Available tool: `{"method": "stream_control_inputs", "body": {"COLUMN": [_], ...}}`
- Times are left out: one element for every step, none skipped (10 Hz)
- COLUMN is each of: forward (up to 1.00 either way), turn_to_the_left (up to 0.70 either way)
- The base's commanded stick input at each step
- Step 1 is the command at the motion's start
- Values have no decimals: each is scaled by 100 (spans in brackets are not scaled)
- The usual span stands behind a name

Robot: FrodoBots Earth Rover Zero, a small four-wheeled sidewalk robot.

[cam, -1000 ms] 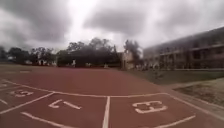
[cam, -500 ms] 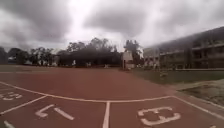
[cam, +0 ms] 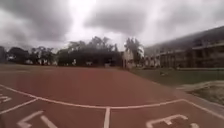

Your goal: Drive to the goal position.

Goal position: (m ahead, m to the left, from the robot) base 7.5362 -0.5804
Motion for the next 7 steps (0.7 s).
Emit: {"method": "stream_control_inputs", "body": {"forward": [70,70,70,70,70,70,70], "turn_to_the_left": [0,0,0,0,0,0,0]}}
